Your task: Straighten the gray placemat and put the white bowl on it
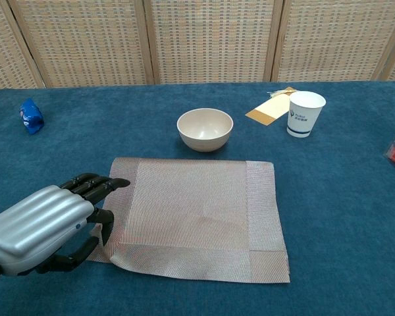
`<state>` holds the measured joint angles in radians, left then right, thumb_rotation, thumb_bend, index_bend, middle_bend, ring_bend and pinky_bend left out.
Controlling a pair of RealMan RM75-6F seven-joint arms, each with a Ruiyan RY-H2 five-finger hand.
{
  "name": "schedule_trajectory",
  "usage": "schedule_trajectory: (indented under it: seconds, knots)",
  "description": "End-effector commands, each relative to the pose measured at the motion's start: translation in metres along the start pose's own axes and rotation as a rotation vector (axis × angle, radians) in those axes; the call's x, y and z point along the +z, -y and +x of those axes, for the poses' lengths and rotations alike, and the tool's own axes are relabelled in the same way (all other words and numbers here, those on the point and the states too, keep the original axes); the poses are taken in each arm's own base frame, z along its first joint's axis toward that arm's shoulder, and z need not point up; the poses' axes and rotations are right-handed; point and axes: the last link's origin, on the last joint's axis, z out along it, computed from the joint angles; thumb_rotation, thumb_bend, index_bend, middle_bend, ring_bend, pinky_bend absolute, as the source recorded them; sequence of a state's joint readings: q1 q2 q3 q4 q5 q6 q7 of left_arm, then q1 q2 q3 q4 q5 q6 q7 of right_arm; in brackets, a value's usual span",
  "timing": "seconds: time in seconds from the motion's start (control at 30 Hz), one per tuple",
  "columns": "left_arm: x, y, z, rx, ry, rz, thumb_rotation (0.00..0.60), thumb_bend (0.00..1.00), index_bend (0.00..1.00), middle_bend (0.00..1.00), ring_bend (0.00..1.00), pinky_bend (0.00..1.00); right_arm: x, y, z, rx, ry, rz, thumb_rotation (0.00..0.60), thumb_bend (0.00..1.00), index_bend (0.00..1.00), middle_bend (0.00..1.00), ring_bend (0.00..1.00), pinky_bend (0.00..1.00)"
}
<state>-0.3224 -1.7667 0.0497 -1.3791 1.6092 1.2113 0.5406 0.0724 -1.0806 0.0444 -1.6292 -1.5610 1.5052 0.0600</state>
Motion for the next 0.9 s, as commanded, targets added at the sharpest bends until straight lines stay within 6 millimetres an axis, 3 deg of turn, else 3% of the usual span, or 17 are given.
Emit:
schedule_trajectory:
  seconds: [0.03, 0.23, 0.5, 0.9]
  knots:
    - [0.002, 0.001, 0.000, -0.002, -0.003, 0.005, 0.600, 0.60, 0.66, 0.00, 0.00, 0.00, 0.000, 0.000, 0.000, 0.000, -0.001, -0.001, 0.600, 0.04, 0.10, 0.00, 0.00, 0.00]
    - [0.008, 0.003, 0.009, -0.019, -0.027, 0.017, 0.600, 0.60, 0.66, 0.00, 0.00, 0.00, 0.000, 0.000, 0.001, 0.002, -0.002, -0.001, 0.600, 0.04, 0.10, 0.00, 0.00, 0.00]
    - [0.027, 0.016, 0.040, -0.026, -0.085, 0.051, 0.600, 0.59, 0.74, 0.00, 0.00, 0.00, 0.001, -0.002, 0.002, 0.000, -0.006, -0.010, 0.600, 0.04, 0.10, 0.00, 0.00, 0.00]
    - [0.096, 0.048, 0.095, -0.045, -0.078, 0.120, 0.600, 0.59, 0.82, 0.00, 0.00, 0.00, 0.010, -0.016, -0.003, -0.021, 0.009, -0.080, 0.600, 0.04, 0.10, 0.00, 0.00, 0.00]
